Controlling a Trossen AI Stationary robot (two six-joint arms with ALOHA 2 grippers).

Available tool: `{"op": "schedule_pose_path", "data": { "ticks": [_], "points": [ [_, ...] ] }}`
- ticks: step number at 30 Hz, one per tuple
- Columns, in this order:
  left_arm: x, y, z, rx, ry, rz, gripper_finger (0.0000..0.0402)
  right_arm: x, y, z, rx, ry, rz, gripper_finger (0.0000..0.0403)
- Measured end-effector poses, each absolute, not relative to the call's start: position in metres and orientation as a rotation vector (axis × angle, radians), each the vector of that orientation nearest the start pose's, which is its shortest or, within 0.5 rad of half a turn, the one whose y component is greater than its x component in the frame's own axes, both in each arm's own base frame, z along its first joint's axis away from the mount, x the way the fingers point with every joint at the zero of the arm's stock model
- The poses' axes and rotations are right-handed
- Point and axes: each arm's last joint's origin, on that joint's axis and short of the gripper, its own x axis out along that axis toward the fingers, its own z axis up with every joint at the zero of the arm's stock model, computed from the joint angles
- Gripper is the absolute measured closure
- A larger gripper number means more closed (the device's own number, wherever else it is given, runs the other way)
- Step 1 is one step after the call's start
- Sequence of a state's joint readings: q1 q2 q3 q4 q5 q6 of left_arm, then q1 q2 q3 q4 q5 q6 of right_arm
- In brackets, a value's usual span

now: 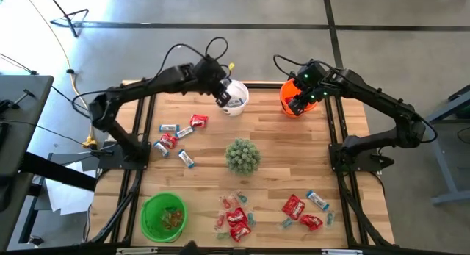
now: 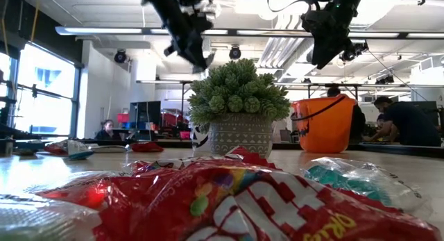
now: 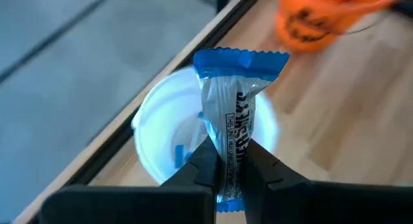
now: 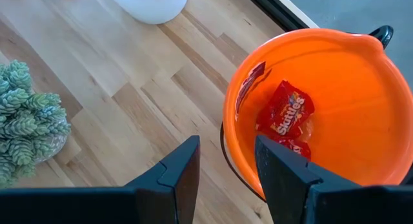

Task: Sort candy
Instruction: Put the white chocolate into the white bucket

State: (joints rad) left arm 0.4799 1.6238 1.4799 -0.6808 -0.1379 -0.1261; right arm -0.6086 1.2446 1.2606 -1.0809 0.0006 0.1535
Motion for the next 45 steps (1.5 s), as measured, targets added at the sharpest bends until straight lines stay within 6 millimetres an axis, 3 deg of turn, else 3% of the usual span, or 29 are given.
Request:
{"op": "schedule_pose_path", "data": {
  "ticks": [6,11,20,29,37,45],
  "points": [
    [0.317,0.208,0.281,-0.347,0.843,0.650,0.0382,0.185,-0.129,0.333,0.462,0.992,-0.632,0.0258],
    [0.324,0.219,0.258,-0.413,0.880,0.613,0.0368,0.185,-0.129,0.333,0.458,0.994,-0.630,0.0258],
    [0.336,0.213,0.259,-0.329,0.834,0.538,0.0314,0.185,-0.129,0.333,0.456,0.995,-0.628,0.0258],
    [0.339,0.212,0.261,-0.344,0.804,0.538,0.0285,0.185,-0.129,0.333,0.455,0.994,-0.627,0.0258],
    [0.331,0.186,0.273,-0.495,0.848,0.185,0.0284,0.185,-0.129,0.332,0.458,1.002,-0.627,0.0258],
    [0.296,0.138,0.271,-0.459,1.305,0.082,0.0284,0.182,-0.127,0.331,0.474,1.041,-0.628,0.0258]
  ]
}}
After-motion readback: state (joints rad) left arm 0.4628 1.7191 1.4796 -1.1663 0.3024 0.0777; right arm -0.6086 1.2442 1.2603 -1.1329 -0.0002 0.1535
